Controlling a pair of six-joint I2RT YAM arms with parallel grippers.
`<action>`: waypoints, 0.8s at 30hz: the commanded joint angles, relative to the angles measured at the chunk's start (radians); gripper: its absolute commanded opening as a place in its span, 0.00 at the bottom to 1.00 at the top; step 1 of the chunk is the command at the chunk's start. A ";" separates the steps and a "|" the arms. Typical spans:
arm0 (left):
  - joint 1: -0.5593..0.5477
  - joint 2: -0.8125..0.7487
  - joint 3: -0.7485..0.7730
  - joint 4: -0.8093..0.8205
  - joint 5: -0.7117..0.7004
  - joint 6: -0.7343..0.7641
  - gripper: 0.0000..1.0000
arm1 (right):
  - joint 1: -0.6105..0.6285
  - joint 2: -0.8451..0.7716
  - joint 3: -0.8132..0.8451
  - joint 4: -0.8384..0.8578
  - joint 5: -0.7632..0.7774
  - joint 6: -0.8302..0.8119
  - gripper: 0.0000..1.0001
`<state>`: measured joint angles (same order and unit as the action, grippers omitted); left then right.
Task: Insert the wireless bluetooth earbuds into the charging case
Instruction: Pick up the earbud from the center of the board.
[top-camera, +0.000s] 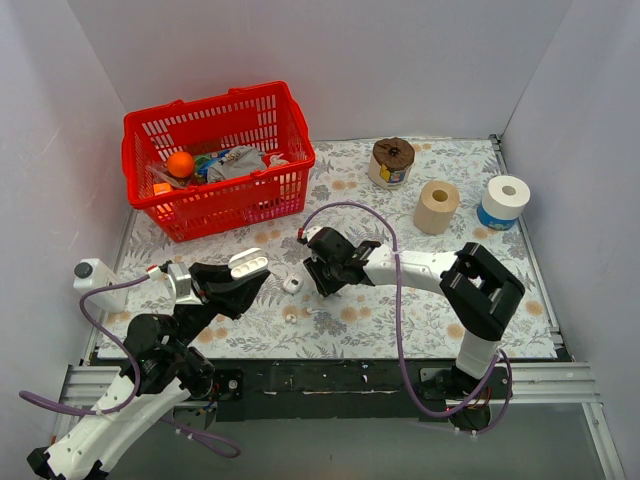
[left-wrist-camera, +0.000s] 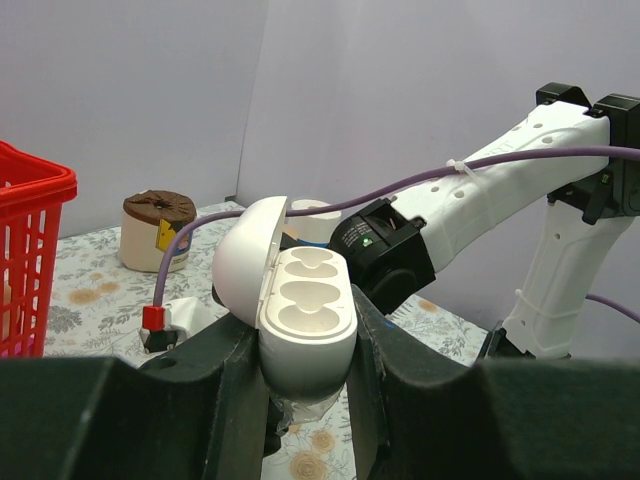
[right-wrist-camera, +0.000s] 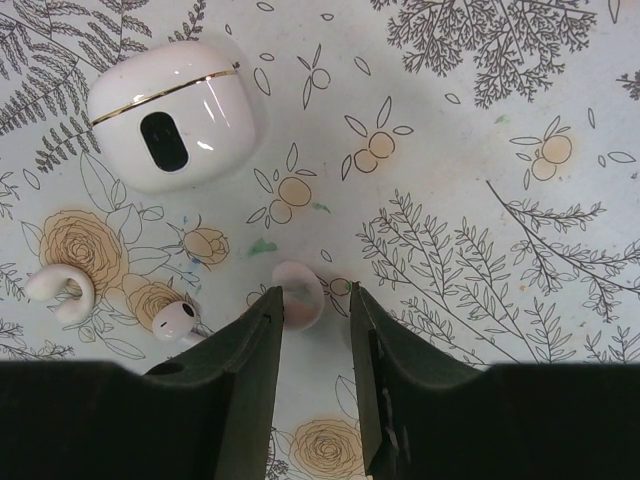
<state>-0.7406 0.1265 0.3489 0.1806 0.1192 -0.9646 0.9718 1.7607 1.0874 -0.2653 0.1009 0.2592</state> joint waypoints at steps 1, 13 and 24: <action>0.003 -0.002 0.002 0.011 0.000 -0.003 0.00 | 0.008 0.026 -0.006 0.003 -0.024 -0.006 0.40; 0.003 -0.008 -0.004 0.007 0.000 -0.008 0.00 | 0.013 0.029 -0.012 0.008 -0.041 0.002 0.24; 0.003 -0.010 -0.008 0.007 0.002 -0.017 0.00 | 0.015 0.010 -0.021 0.020 -0.056 0.006 0.01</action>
<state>-0.7406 0.1242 0.3477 0.1802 0.1192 -0.9733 0.9791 1.7744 1.0832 -0.2371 0.0727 0.2615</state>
